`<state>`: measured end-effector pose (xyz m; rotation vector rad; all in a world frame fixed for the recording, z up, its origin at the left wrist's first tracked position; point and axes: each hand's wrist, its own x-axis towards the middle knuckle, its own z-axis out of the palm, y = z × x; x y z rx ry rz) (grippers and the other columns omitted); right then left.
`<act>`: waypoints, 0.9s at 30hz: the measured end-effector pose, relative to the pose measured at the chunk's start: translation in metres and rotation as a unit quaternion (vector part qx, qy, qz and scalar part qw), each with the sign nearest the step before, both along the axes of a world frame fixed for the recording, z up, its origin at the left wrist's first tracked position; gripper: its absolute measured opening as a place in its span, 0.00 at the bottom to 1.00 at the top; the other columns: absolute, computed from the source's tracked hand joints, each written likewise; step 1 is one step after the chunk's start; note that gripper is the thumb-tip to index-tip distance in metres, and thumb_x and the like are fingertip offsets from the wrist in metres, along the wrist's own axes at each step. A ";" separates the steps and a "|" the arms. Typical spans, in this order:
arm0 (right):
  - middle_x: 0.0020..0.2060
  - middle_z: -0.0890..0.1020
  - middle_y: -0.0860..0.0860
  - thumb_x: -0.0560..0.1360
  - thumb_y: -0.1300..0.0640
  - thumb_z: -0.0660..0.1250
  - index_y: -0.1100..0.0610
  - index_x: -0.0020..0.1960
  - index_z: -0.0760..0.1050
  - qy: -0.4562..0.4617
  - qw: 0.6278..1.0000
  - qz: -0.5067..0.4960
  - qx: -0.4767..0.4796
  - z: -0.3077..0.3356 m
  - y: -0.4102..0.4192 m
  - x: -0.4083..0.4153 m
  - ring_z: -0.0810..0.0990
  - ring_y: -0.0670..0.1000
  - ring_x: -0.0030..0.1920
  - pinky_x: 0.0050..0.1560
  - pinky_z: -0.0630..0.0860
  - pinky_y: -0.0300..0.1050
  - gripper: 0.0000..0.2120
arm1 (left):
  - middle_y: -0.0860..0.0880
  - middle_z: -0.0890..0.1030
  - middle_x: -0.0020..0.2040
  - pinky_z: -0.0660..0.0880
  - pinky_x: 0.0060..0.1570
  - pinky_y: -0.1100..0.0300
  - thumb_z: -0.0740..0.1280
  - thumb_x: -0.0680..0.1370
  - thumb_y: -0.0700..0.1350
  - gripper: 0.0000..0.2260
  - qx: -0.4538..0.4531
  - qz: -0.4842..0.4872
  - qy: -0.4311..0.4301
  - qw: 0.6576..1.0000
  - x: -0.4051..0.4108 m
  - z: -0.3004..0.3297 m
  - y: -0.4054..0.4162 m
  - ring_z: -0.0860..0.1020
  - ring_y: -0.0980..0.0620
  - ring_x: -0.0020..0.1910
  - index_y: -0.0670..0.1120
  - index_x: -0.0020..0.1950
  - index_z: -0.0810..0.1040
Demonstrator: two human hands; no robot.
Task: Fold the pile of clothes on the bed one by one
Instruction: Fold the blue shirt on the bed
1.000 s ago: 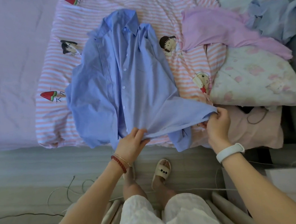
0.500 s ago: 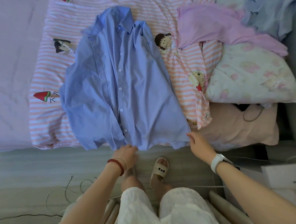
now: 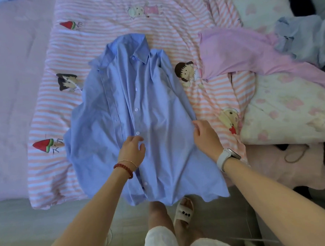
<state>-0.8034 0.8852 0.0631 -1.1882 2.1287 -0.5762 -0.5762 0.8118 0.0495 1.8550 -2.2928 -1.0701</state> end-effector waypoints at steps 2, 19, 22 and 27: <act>0.62 0.72 0.59 0.79 0.64 0.55 0.62 0.65 0.70 0.008 1.000 0.010 -0.020 0.003 -0.037 0.005 0.73 0.58 0.60 0.58 0.70 0.51 0.16 | 0.40 0.72 0.63 0.69 0.58 0.54 0.61 0.79 0.40 0.13 -0.004 0.035 0.022 0.999 0.001 0.001 -0.040 0.73 0.42 0.60 0.40 0.62 0.75; 0.71 0.62 0.50 0.79 0.62 0.54 0.54 0.72 0.60 0.248 0.918 0.309 0.022 -0.039 -0.388 0.027 0.76 0.60 0.55 0.41 0.70 0.50 0.22 | 0.38 0.69 0.63 0.70 0.55 0.46 0.65 0.76 0.53 0.25 -0.047 0.033 -0.154 0.986 0.000 -0.037 -0.375 0.71 0.37 0.61 0.40 0.67 0.66; 0.65 0.71 0.53 0.79 0.59 0.56 0.52 0.74 0.54 0.258 0.912 0.315 0.051 -0.036 -0.403 0.023 0.77 0.61 0.54 0.44 0.72 0.52 0.25 | 0.38 0.76 0.55 0.72 0.46 0.51 0.64 0.77 0.51 0.19 -0.019 0.043 -0.136 0.990 0.000 -0.040 -0.380 0.76 0.37 0.52 0.40 0.62 0.68; 0.54 0.74 0.55 0.78 0.61 0.57 0.59 0.56 0.73 0.203 0.932 0.299 0.044 -0.040 -0.394 0.004 0.76 0.60 0.53 0.47 0.70 0.51 0.09 | 0.52 0.76 0.22 0.70 0.25 0.66 0.66 0.75 0.40 0.08 0.021 0.104 0.161 0.981 -0.004 0.003 -0.386 0.75 0.56 0.23 0.45 0.53 0.71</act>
